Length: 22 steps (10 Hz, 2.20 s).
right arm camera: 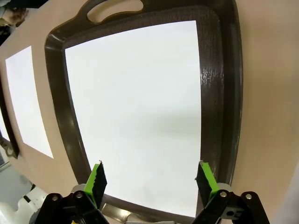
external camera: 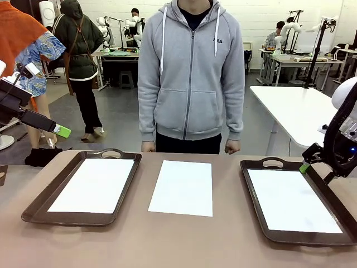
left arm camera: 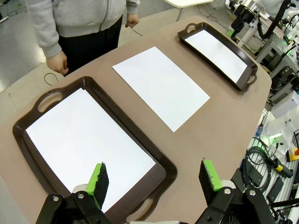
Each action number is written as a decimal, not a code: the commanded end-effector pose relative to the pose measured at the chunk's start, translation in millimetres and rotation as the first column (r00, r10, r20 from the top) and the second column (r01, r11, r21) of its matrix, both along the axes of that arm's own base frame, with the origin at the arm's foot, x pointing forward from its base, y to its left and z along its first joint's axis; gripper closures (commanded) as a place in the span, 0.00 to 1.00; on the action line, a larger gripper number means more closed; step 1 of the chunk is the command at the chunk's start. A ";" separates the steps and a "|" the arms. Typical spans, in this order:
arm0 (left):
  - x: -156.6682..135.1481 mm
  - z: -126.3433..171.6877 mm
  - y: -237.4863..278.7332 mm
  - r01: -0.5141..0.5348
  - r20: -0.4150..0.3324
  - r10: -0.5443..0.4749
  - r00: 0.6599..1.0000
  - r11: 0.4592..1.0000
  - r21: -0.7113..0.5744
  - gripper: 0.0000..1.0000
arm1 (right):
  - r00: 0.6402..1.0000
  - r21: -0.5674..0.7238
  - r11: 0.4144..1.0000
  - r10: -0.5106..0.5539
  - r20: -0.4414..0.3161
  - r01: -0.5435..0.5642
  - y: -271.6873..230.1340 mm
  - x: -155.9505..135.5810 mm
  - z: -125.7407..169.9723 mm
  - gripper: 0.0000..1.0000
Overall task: Sort the A4 documents.
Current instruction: Place the A4 Paper in the designated Handle tray, then receive the A4 Paper.
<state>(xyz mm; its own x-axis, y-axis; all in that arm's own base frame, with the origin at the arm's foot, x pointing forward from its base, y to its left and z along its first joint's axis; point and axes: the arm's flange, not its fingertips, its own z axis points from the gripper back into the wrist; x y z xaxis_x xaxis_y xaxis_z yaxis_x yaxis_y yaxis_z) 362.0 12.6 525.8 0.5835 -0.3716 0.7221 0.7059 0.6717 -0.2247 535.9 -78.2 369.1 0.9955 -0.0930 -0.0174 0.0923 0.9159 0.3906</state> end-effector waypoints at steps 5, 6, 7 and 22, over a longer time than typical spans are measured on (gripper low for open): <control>0.4 -0.3 -0.3 0.003 0.002 -0.003 1.000 1.000 -0.006 0.00 | 1.000 0.002 1.000 0.007 -0.003 -0.007 -0.5 -0.7 -0.4 0.00; 0.4 -0.3 -0.3 0.003 0.002 -0.003 1.000 1.000 -0.006 0.00 | 1.000 0.002 1.000 0.007 -0.003 -0.007 -0.5 -0.7 -0.4 0.00; 0.4 -0.3 -0.3 0.003 0.002 -0.003 1.000 1.000 -0.006 0.00 | 1.000 0.002 1.000 0.007 -0.003 -0.007 -0.5 -0.7 -0.4 0.00; 0.4 -0.3 -0.3 0.003 0.002 -0.003 1.000 1.000 -0.006 0.00 | 0.515 -0.186 0.704 0.650 0.559 -0.686 79.7 -89.1 125.1 0.00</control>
<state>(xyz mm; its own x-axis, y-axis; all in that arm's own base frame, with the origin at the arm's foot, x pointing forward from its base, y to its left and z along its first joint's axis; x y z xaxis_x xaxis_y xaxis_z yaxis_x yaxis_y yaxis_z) 362.0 12.4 525.9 0.5834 -0.3721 0.7219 0.7059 0.6718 -0.2242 444.5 17.0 497.2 0.6363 0.5641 0.5261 -0.7236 0.6730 0.1535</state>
